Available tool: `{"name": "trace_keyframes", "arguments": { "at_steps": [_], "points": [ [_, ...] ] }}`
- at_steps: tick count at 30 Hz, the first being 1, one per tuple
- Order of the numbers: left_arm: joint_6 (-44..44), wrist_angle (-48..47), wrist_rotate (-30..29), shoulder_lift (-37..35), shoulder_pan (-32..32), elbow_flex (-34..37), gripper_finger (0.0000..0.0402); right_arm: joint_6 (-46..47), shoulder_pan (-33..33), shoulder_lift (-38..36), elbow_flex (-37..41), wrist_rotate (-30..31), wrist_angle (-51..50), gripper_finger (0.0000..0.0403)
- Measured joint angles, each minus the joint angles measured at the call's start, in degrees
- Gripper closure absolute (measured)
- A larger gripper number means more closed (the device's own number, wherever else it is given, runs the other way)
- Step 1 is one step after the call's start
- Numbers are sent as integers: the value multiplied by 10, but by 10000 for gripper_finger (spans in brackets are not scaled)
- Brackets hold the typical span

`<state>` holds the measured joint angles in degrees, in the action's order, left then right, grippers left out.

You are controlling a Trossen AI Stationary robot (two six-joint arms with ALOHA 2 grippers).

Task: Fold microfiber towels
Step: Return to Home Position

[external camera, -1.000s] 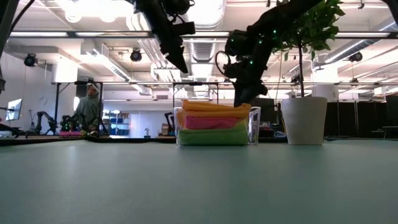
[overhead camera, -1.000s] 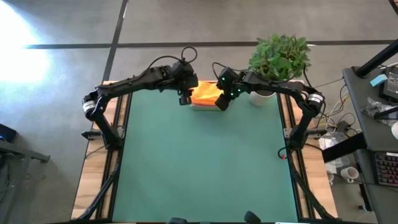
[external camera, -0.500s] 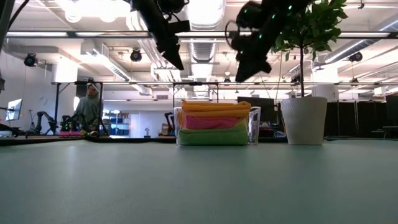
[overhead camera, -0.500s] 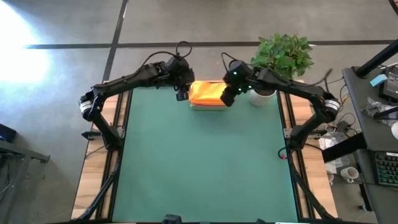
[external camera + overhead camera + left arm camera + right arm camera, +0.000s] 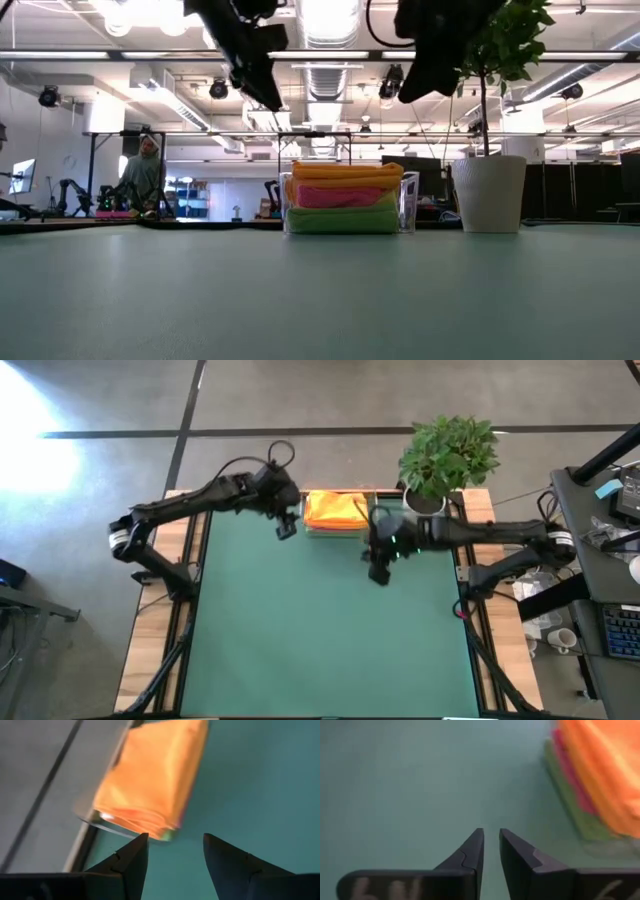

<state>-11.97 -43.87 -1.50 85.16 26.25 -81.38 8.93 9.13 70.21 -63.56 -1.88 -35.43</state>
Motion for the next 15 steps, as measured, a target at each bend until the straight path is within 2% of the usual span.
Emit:
{"name": "trace_keyframes", "arguments": {
  "at_steps": [2,9,15],
  "points": [
    [19,35,1,-31,-12,55,228,13,-39,-16,39,19,40,353],
    [123,185,2,-160,-57,265,233,83,-140,-67,131,24,152,361],
    [190,225,-1,-270,-96,383,279,119,-185,-101,148,47,174,365]
  ]
}}
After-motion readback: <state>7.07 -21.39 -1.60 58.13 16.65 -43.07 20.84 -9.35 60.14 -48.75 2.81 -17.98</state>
